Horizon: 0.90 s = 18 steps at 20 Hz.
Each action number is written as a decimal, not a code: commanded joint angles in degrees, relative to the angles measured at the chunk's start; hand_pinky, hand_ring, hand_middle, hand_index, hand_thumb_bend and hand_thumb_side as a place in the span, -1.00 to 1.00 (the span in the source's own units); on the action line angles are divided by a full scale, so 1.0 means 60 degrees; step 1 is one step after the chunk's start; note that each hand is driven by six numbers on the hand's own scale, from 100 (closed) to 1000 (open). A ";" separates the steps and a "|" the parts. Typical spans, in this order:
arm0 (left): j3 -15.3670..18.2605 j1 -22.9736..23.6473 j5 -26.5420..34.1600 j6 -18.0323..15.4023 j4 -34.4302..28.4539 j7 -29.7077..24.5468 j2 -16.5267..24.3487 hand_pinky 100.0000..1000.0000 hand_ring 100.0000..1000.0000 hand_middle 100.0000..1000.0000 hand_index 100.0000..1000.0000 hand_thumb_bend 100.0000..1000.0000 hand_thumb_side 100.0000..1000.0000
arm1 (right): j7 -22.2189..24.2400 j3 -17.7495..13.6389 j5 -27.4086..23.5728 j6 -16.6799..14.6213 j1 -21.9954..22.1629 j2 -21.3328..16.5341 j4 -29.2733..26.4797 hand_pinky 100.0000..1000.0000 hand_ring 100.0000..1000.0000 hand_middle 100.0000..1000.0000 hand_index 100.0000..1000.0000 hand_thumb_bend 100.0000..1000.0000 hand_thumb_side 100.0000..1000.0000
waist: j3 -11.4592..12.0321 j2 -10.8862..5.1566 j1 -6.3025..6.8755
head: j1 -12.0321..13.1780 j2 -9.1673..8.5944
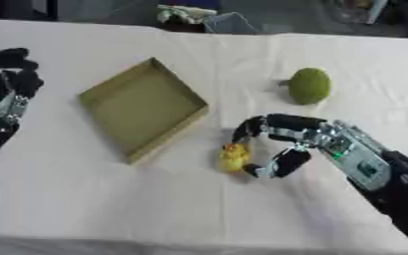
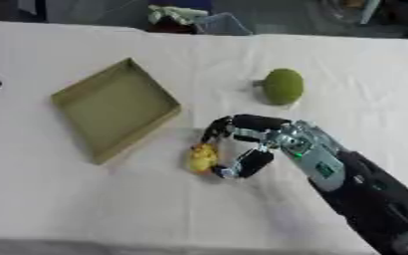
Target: Pick up objects on the table and place them in the box.
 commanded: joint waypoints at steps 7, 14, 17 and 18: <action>0.0004 -0.0069 0.0009 0.0005 -0.0154 0.0001 0.0143 0.24 0.12 0.21 0.58 -0.23 0.33 | -0.0565 -0.0302 0.0696 -0.0068 -0.0193 0.0367 0.0359 0.54 0.64 0.56 0.32 -0.86 -0.69 | 0.0004 -0.0089 0.0046 | -0.0019 0.0049; 0.0018 -0.0063 0.0019 0.0005 -0.0164 0.0015 0.0143 0.25 0.12 0.21 0.58 -0.23 0.33 | -0.1790 -0.0553 0.0749 -0.0095 -0.0296 0.0482 0.0180 0.49 0.56 0.44 -0.18 -1.00 -0.99 | -0.0015 -0.0097 0.0058 | -0.0001 0.0049; 0.0015 -0.0061 0.0027 0.0002 -0.0167 0.0009 0.0145 0.25 0.12 0.21 0.58 -0.23 0.33 | -0.2285 -0.0477 0.0520 0.0019 -0.0422 0.0377 -0.0164 0.48 0.56 0.43 -0.23 -1.00 -0.99 | -0.0017 -0.0111 0.0052 | 0.0008 0.0049; 0.0015 -0.0056 0.0028 0.0002 -0.0167 0.0008 0.0148 0.25 0.12 0.21 0.58 -0.23 0.33 | -0.2436 -0.0426 0.0397 0.0073 -0.0504 0.0320 -0.0318 0.48 0.56 0.43 -0.23 -1.00 -0.99 | -0.0018 -0.0120 0.0049 | 0.0010 0.0049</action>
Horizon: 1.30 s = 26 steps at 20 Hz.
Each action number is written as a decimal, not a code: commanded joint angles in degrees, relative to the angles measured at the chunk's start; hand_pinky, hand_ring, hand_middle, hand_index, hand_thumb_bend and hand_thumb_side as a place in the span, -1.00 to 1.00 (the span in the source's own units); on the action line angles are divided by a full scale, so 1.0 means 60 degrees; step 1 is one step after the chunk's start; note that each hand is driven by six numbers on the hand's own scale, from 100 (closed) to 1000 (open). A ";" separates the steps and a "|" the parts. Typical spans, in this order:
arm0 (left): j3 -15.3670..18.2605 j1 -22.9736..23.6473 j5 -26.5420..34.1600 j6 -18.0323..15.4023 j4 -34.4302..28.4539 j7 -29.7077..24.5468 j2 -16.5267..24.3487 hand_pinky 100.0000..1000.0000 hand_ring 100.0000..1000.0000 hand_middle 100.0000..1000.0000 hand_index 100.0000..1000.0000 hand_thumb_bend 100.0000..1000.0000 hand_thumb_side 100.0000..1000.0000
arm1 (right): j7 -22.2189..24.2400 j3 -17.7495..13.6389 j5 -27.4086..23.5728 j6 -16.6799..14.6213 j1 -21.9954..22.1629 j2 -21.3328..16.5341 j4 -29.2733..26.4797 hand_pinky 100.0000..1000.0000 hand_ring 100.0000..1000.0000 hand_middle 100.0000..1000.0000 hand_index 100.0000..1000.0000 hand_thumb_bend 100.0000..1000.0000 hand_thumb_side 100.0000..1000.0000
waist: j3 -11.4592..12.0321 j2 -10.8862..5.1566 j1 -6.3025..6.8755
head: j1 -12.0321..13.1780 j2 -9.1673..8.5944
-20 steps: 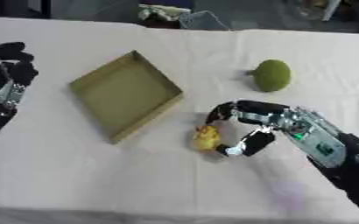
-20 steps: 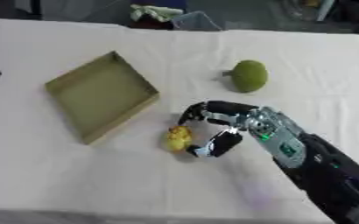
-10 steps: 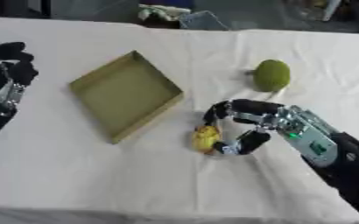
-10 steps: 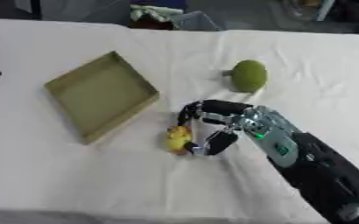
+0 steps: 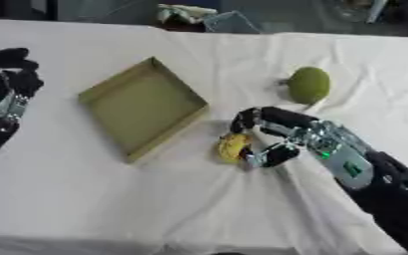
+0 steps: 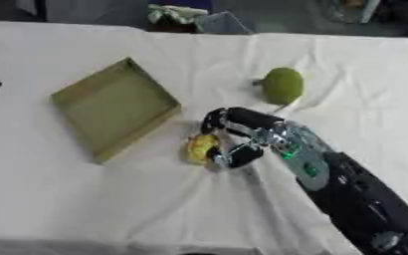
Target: Pick up objects on the table and place them in the box.
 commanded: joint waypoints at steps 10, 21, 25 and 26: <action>-0.0045 -0.0009 0.0054 -0.0015 -0.0159 -0.0050 0.0167 0.25 0.12 0.21 0.58 -0.23 0.32 | -0.0392 -0.0001 -0.1173 0.0864 -0.1563 -0.0431 -0.1589 0.49 0.55 0.43 -0.23 -1.00 -0.99 | 0.0075 -0.0278 0.0029 | -0.0072 0.0049; -0.0252 -0.0508 0.0287 -0.0090 -0.0288 -0.0229 0.0066 0.25 0.12 0.21 0.58 -0.23 0.30 | 0.0276 -0.0320 -0.0055 0.1368 -0.3954 0.1984 0.1090 0.53 0.56 0.45 -0.21 -1.00 -0.99 | 0.0852 -0.0145 0.0116 | -0.0679 -0.0113; -0.0332 -0.0731 0.0404 -0.0106 -0.0351 -0.0303 0.0023 0.25 0.12 0.21 0.58 -0.23 0.30 | 0.0185 -0.0573 0.0623 0.1222 -0.4266 0.2790 0.2194 0.54 0.56 0.47 -0.12 -1.00 -0.95 | 0.1284 -0.0071 0.0088 | -0.1021 -0.0250; -0.0346 -0.0769 0.0425 -0.0106 -0.0362 -0.0317 0.0016 0.25 0.12 0.21 0.58 -0.23 0.30 | 0.0122 -0.0628 0.0794 0.1210 -0.4282 0.2966 0.2473 0.55 0.57 0.47 -0.08 -1.00 -0.93 | 0.1360 -0.0052 0.0080 | -0.1086 -0.0278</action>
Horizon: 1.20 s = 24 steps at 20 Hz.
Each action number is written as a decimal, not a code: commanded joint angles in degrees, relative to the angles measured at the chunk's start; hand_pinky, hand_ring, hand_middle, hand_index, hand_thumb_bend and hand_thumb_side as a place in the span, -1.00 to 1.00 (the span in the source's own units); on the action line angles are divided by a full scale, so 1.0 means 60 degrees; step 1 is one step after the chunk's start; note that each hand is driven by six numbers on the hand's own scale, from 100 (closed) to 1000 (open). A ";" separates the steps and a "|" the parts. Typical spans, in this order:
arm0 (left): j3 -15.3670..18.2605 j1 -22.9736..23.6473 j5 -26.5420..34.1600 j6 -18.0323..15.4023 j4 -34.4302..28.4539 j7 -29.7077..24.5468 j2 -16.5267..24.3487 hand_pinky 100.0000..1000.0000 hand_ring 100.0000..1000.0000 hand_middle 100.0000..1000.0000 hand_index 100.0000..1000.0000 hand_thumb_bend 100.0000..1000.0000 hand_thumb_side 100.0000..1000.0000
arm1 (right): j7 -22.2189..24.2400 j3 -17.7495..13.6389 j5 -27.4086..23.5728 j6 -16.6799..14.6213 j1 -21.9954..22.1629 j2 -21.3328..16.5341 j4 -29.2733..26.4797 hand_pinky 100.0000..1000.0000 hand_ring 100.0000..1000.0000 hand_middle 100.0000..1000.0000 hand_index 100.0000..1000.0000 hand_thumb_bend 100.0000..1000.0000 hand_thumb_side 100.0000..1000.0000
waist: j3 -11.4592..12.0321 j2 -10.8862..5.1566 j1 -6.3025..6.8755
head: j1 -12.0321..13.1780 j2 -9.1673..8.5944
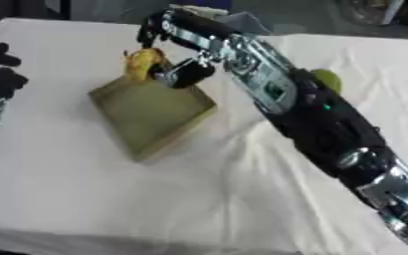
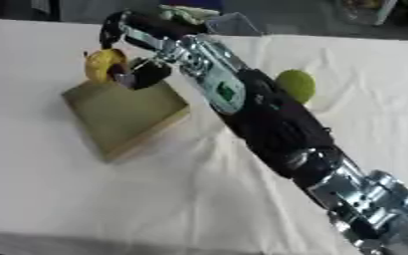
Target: Pick up objects on the table and place them in the box.
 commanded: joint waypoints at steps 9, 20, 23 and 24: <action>-0.0149 -0.0382 0.0167 -0.0004 -0.0252 -0.0198 -0.0052 0.25 0.12 0.21 0.58 -0.22 0.30 | -0.1162 -0.0853 0.1887 0.1002 -0.0037 0.1193 0.2902 0.56 0.58 0.48 0.15 -0.99 -0.79 | 0.0445 0.0057 -0.0055 | -0.0581 -0.0347; -0.0075 -0.0270 0.0122 0.0017 -0.0213 -0.0140 -0.0044 0.25 0.12 0.21 0.58 -0.22 0.30 | -0.2005 -0.1387 0.3707 0.0515 -0.0324 0.1148 0.4373 0.67 0.71 0.66 0.90 -0.16 -0.23 | 0.0225 -0.0002 -0.0025 | -0.0395 -0.0318; -0.0035 -0.0149 0.0097 0.0022 -0.0188 -0.0104 -0.0016 0.25 0.11 0.21 0.58 -0.22 0.30 | -0.1624 -0.1621 0.4174 0.0065 -0.0566 0.0823 0.3799 0.69 0.74 0.70 0.95 -0.04 -0.17 | 0.0029 -0.0095 0.0023 | -0.0244 -0.0235; -0.0019 -0.0107 0.0087 0.0023 -0.0181 -0.0088 -0.0002 0.25 0.11 0.21 0.58 -0.22 0.30 | -0.1517 -0.1741 0.4326 -0.0093 -0.0640 0.0688 0.3553 0.69 0.74 0.71 0.95 -0.02 -0.15 | -0.0048 -0.0128 0.0034 | -0.0196 -0.0209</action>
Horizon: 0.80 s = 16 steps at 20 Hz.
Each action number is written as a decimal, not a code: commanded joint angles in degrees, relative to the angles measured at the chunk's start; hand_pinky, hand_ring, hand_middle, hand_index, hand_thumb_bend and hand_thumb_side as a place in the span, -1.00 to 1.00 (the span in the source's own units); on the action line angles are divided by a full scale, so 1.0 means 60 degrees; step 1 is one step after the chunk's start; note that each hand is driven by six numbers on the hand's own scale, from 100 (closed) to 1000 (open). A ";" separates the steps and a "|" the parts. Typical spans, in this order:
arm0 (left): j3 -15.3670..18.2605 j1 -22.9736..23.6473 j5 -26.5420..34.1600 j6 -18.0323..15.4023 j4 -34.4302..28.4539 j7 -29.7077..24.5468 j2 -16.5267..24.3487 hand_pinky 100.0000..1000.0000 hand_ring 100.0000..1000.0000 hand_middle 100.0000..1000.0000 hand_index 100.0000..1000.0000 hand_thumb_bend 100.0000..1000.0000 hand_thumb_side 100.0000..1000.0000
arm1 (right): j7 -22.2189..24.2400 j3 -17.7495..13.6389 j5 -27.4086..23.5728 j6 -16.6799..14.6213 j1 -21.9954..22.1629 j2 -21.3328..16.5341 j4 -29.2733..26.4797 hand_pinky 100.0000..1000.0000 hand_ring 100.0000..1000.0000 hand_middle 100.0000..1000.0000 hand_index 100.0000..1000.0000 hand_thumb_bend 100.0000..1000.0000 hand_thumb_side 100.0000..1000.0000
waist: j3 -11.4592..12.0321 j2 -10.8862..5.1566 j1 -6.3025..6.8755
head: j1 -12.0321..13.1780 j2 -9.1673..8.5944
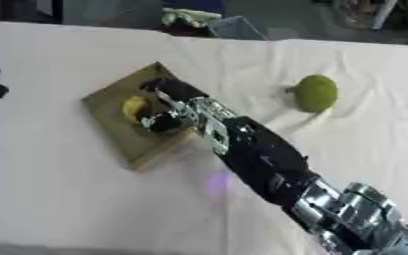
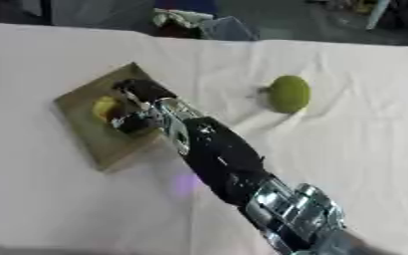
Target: Pick up objects on the table and place them in the box.
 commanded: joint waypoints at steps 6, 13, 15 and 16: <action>0.0209 0.0162 -0.0105 0.0004 -0.0103 0.0140 0.0218 0.25 0.11 0.21 0.58 -0.22 0.30 | 0.0725 -0.0658 0.0019 -0.0869 -0.0531 -0.1455 -0.1996 0.69 0.75 0.72 0.95 -0.01 -0.12 | -0.0466 -0.0325 0.0116 | 0.0374 0.0112; 0.0224 0.0195 -0.0130 0.0003 -0.0100 0.0169 0.0239 0.25 0.11 0.20 0.58 -0.22 0.31 | 0.1192 -0.0494 -0.0818 -0.0530 -0.0496 -0.1863 -0.2608 0.70 0.76 0.74 0.93 -0.04 -0.18 | -0.0534 -0.0338 0.0105 | 0.0414 0.0121; 0.0322 0.0302 -0.0191 0.0027 -0.0076 0.0237 0.0299 0.25 0.11 0.20 0.58 -0.21 0.31 | 0.1321 -0.0783 -0.0671 -0.0316 -0.0193 -0.2174 -0.2336 0.70 0.77 0.75 0.93 -0.06 -0.18 | -0.0836 -0.0364 0.0066 | 0.0580 0.0113; 0.0372 0.0360 -0.0223 0.0038 -0.0065 0.0281 0.0314 0.25 0.11 0.20 0.58 -0.21 0.31 | 0.1326 -0.1010 -0.0532 -0.0164 0.0046 -0.2414 -0.2109 0.71 0.78 0.75 0.93 -0.06 -0.19 | -0.1075 -0.0385 0.0082 | 0.0680 0.0123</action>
